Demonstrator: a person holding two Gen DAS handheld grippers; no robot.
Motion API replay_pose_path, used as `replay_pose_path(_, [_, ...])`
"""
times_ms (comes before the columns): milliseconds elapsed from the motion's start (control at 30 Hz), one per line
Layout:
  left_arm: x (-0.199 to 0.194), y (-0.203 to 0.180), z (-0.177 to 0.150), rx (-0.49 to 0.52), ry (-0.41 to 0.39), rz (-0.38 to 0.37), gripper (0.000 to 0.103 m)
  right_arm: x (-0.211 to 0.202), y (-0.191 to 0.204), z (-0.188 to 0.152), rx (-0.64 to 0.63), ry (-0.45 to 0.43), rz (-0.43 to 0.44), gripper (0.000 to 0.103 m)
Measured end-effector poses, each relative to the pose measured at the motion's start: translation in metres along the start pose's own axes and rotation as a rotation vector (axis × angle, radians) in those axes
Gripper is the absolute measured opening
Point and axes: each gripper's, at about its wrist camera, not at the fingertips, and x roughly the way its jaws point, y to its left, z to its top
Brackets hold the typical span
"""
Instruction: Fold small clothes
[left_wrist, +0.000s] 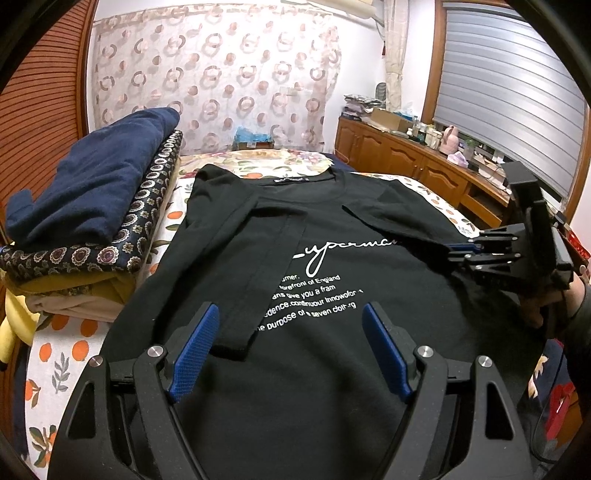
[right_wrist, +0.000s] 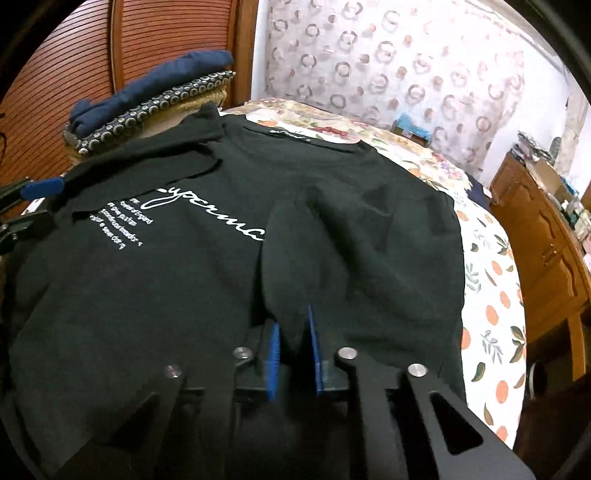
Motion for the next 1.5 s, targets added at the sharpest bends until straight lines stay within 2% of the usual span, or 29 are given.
replay_pose_path(100, [-0.002, 0.002, 0.001, -0.005, -0.007, 0.005, 0.080, -0.009, -0.002, 0.002, 0.014, -0.008, 0.021, 0.012])
replay_pose_path(233, [-0.002, 0.002, 0.001, -0.009, -0.009, 0.006, 0.080, -0.018, 0.003, -0.002, -0.002, -0.006, 0.105, 0.015])
replay_pose_path(267, [-0.002, 0.002, 0.001, -0.008, -0.008, 0.008, 0.080, -0.023, 0.000, -0.009, -0.013, -0.010, 0.108, 0.019])
replay_pose_path(333, [-0.002, 0.003, 0.001, -0.004, -0.009, 0.009, 0.080, -0.028, -0.005, -0.012, -0.013, -0.021, 0.120, 0.037])
replay_pose_path(400, [-0.002, 0.004, 0.003, 0.002, -0.011, 0.015, 0.080, -0.030, -0.011, -0.011, 0.001, -0.038, 0.130, 0.050])
replay_pose_path(600, [0.005, 0.011, 0.024, 0.059, -0.008, 0.039, 0.081, -0.025, -0.034, -0.004, 0.038, -0.079, 0.066, 0.062])
replay_pose_path(867, [0.033, 0.030, 0.073, 0.111, 0.039, 0.042, 0.080, 0.016, -0.094, 0.013, 0.139, -0.044, -0.064, 0.064])
replay_pose_path(933, [0.043, 0.032, 0.084, 0.126, 0.059, 0.034, 0.072, 0.025, -0.108, 0.018, 0.166, -0.036, -0.083, 0.064])
replay_pose_path(1133, [0.081, 0.033, 0.106, 0.137, 0.139, 0.020, 0.052, 0.054, -0.133, 0.034, 0.194, 0.004, -0.099, 0.064])
replay_pose_path(1200, [0.095, 0.032, 0.110, 0.142, 0.164, 0.025, 0.049, 0.060, -0.134, 0.036, 0.198, 0.012, -0.101, 0.064])
replay_pose_path(1300, [0.115, 0.032, 0.113, 0.144, 0.206, 0.027, 0.038, 0.066, -0.135, 0.035, 0.206, 0.009, -0.082, 0.064])
replay_pose_path(1367, [0.126, 0.033, 0.114, 0.147, 0.232, 0.040, 0.037, 0.067, -0.138, 0.037, 0.222, 0.008, -0.062, 0.064])
replay_pose_path(1500, [0.148, 0.036, 0.117, 0.127, 0.273, 0.052, 0.037, 0.066, -0.139, 0.036, 0.221, 0.007, -0.038, 0.074])
